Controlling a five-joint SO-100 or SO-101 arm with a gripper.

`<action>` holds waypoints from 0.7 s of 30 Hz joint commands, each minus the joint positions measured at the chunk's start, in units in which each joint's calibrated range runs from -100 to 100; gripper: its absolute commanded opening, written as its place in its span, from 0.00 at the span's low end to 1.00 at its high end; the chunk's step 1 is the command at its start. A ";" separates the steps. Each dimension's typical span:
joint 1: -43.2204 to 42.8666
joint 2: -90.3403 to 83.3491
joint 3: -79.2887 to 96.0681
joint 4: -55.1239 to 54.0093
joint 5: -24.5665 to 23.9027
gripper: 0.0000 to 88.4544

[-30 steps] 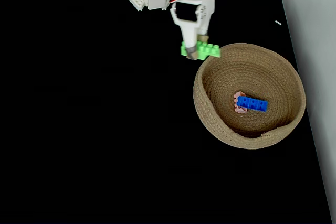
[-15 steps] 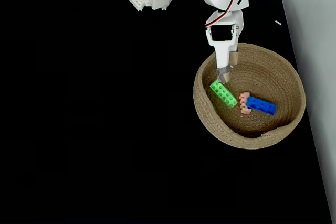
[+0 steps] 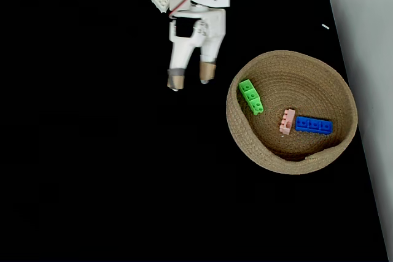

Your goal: Place the lego blocks in the tray

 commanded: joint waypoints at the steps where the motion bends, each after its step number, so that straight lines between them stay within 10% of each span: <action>1: 7.69 -20.62 26.77 -21.09 3.81 0.00; 21: 0.76 -60.51 77.48 -18.42 21.29 0.00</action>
